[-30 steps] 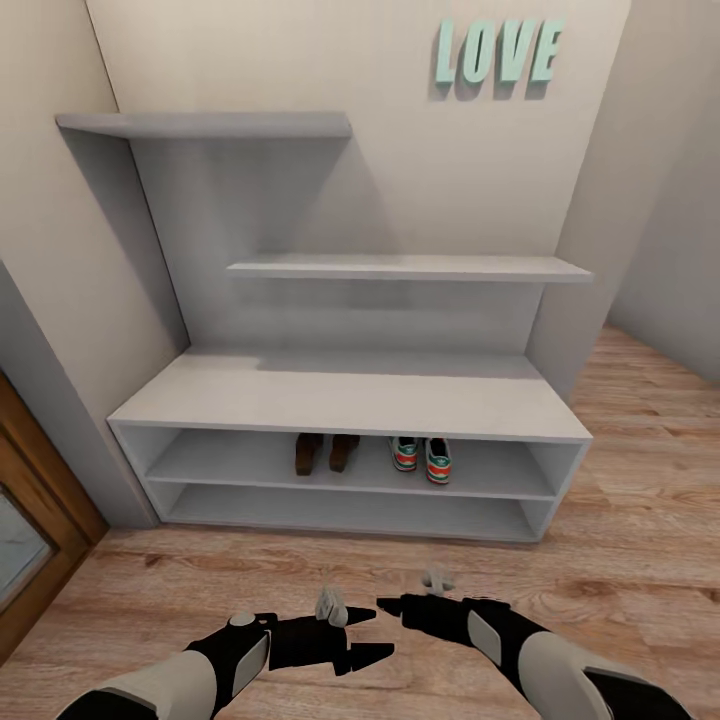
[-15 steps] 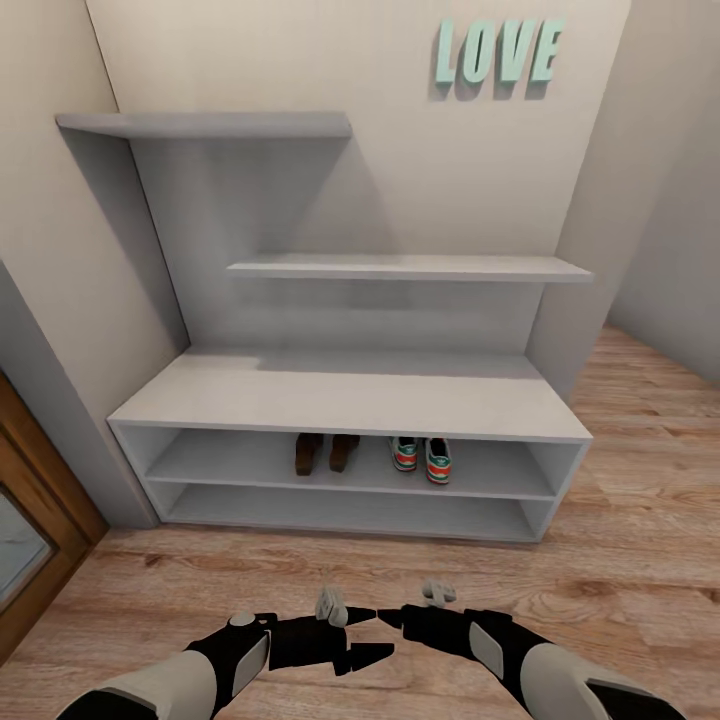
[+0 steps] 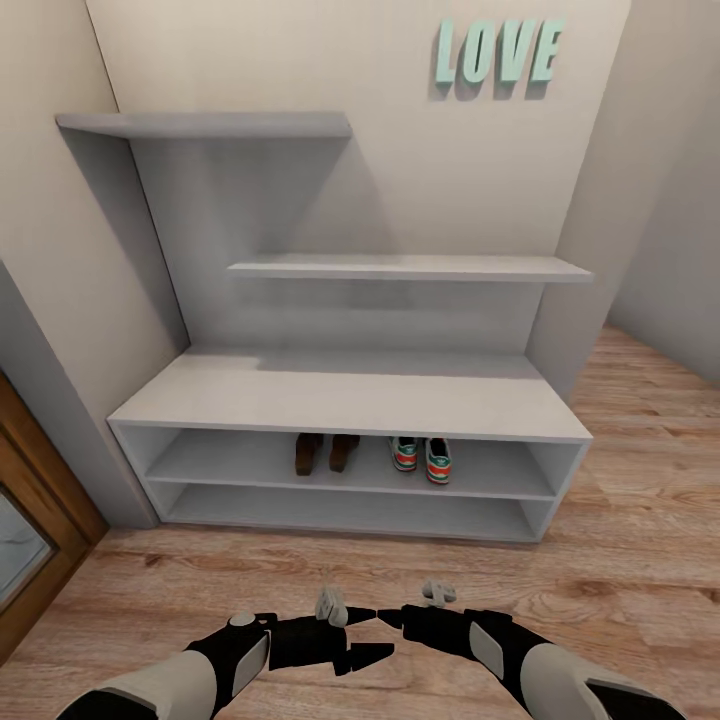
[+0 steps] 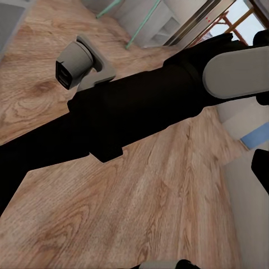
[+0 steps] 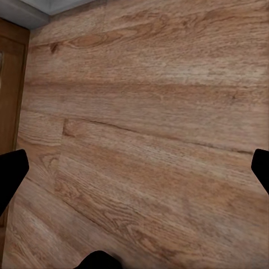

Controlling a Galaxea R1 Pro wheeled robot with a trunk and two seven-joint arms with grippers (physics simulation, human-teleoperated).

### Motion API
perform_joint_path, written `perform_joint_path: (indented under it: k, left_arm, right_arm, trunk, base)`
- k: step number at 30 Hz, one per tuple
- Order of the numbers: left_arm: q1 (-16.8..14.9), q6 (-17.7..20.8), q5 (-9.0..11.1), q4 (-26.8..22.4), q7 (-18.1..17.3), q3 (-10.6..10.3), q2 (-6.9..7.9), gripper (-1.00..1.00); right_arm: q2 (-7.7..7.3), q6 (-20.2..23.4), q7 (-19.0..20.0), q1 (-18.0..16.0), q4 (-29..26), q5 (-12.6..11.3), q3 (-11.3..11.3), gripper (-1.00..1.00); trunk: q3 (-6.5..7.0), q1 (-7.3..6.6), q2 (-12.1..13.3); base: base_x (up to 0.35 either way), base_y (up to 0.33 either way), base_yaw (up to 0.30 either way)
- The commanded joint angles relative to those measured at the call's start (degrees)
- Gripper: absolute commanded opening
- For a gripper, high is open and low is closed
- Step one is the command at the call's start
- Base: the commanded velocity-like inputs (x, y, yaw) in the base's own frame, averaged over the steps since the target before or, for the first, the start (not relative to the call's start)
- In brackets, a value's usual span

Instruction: Pick up the two gym shoes and the two sandals from the corridor floor and place them onto the hallstand (shoe rack) in the corridor, making sure they are on the rack and not on the floor. Arrange them so the two gym shoes are next to each other and the two sandals are next to each other.

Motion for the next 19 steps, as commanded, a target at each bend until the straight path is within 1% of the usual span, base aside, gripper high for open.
perform_joint_path:
  k: [1,19]
  left_arm:
    - [-0.04,-0.34,0.49,0.06,-0.06,-0.49,0.0,1.0]
    - [-0.04,-0.34,0.49,0.11,-0.06,-0.5,0.0,1.0]
  right_arm:
    - [0.01,0.6,0.11,0.0,-0.11,-0.04,-0.42,1.0]
    - [0.01,0.6,0.11,0.0,-0.11,-0.04,-0.42,1.0]
  trunk:
    - [-0.05,-0.01,-0.02]
    - [-0.05,-0.01,-0.02]
  base:
    - [0.0,0.0,0.0]
    - [0.0,0.0,0.0]
